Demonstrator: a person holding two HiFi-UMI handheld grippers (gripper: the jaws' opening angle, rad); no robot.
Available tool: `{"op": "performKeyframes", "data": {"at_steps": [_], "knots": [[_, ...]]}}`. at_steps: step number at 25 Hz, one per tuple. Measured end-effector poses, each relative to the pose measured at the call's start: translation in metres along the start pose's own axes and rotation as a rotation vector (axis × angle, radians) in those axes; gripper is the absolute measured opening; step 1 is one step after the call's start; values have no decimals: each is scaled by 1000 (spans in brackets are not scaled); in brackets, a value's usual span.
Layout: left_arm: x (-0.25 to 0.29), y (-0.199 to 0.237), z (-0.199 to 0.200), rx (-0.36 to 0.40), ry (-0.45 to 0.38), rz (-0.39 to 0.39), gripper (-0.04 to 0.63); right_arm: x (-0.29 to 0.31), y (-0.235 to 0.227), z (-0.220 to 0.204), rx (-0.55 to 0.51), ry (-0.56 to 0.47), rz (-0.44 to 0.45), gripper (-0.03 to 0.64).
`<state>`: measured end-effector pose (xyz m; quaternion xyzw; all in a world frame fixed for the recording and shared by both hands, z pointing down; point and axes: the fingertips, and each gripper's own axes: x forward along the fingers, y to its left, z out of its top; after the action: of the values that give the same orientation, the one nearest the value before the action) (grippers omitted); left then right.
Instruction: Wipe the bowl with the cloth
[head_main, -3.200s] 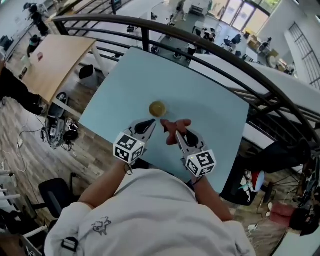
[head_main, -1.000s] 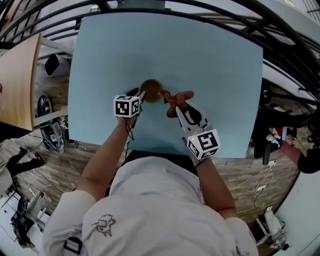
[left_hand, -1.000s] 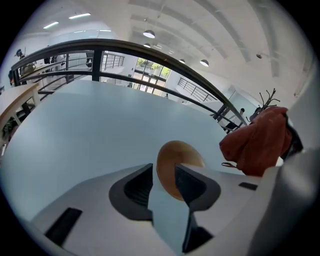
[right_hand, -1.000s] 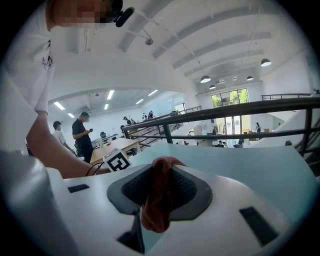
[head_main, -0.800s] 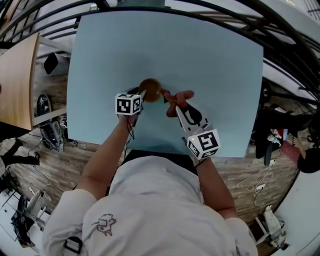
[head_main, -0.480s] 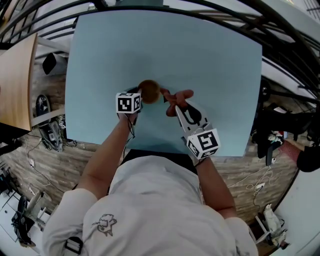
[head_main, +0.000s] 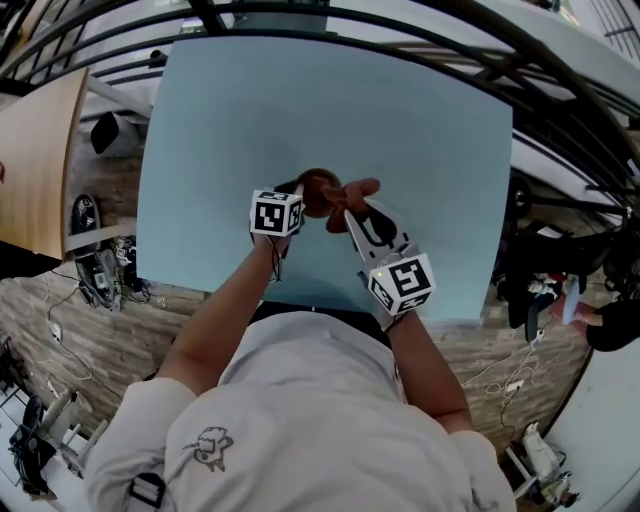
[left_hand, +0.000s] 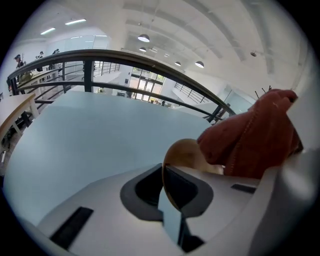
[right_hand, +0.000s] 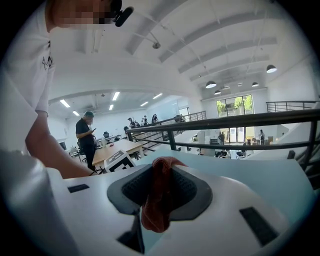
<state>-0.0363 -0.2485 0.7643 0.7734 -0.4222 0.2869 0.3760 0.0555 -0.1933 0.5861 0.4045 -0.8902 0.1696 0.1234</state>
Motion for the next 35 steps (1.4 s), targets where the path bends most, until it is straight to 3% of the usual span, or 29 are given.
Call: {"op": "performKeyframes", "data": {"at_steps": [4,8,15,19,25,30,35], "knots": [[-28,-27,20,33,-52,-33,21,7,10,9,-30,12,-9,106],[-59,-54,34,70,-100,-69,21,14,19,-5,-87,105,-25,106],[-107,-78,49,156,-152,-105,21,35,27,-25,-301,352,-102,107],[-126,-90,47,201,-167,-121,28,35,33,-29,-428,434,-140,107],[-145,-94,47,227,-195,-144,41,42,59,-35,-525,496,-21,106],[-155,-83,51,240,-234,-122,41,44,96,-46,-507,549,140,103],[-159,-68,48,241,-246,-90,31,35,101,-53,-579,638,125,100]]}}
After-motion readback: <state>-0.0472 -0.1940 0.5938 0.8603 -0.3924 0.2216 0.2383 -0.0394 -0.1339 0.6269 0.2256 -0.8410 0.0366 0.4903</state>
